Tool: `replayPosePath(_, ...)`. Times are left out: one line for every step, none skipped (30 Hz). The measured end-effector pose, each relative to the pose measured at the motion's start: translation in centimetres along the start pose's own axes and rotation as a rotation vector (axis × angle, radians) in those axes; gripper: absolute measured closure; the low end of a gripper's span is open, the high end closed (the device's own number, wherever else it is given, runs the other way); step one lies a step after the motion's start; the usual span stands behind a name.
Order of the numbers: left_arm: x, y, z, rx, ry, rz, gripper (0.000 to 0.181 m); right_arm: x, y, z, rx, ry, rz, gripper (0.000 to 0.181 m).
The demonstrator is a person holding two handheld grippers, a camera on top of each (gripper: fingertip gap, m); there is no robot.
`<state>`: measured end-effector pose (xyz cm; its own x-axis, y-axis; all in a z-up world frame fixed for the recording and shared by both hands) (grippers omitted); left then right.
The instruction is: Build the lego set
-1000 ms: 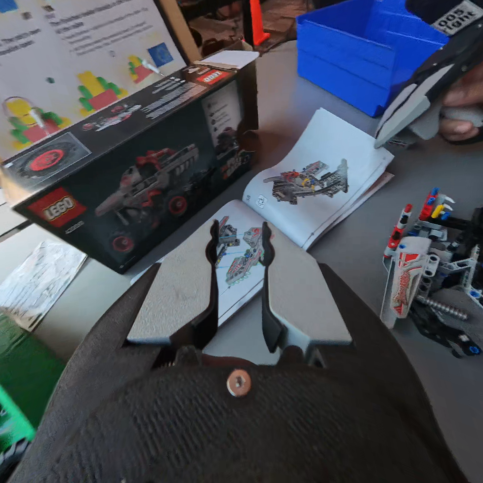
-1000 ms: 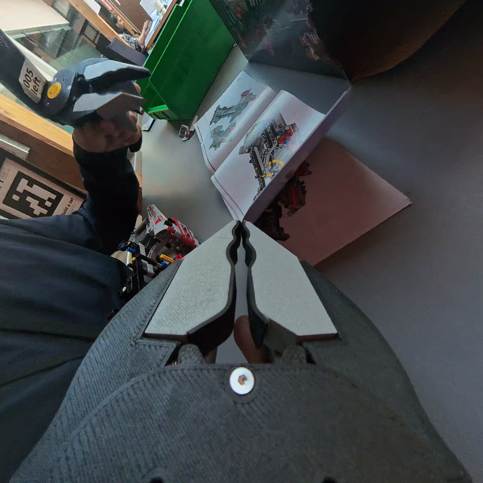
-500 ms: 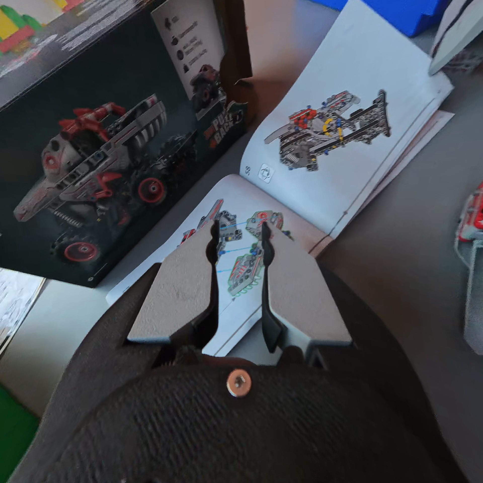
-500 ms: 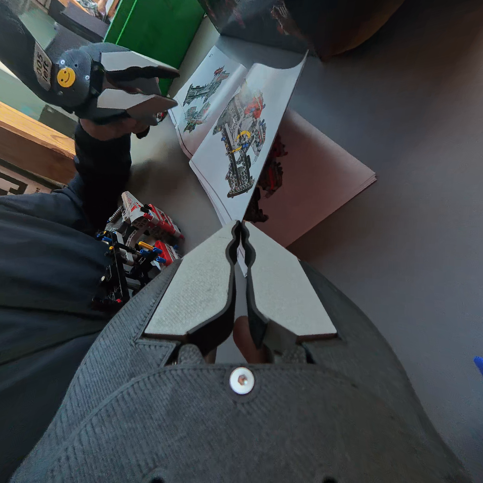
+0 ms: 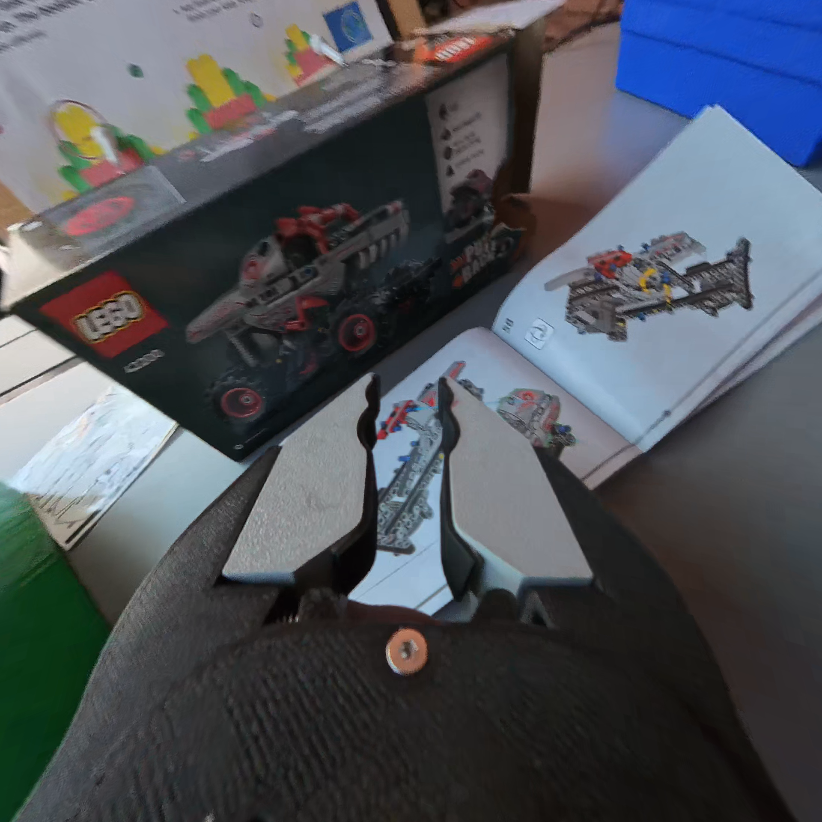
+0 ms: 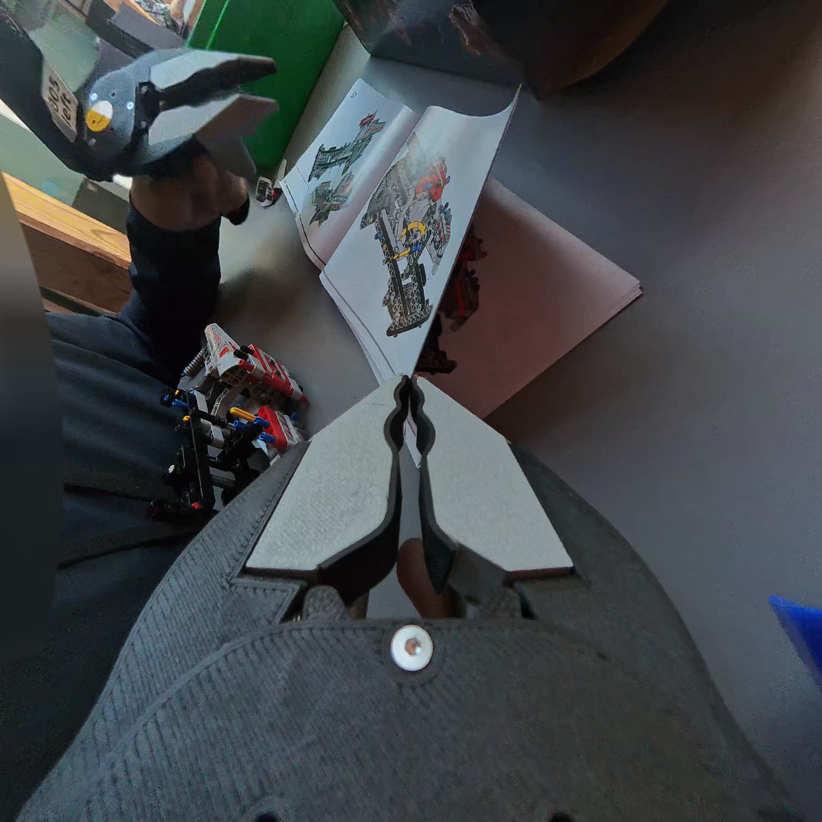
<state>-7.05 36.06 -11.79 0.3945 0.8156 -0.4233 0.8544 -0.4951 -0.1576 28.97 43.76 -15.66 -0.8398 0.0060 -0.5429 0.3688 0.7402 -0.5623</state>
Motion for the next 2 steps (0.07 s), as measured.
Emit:
replayPosePath(-0.27,-0.51,-0.14,-0.023,0.018,-0.025,0.159,-0.03,0.04,0.02,0.0,-0.002,-0.003,0.181)
replayPosePath(-0.49,-0.98,-0.24,-0.051,0.032,-0.047,0.163,-0.09,0.06,0.01,0.0,-0.003,-0.005,0.181)
Point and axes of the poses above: each gripper's, where its closed fingertips meet, x out along the fingers, z out of its underside, y = z × x across the jaws, the point moved 9 cm from there along -x, back along the fingers, and after that the axes turned 6 degrees about z, right-handed, at the moved point
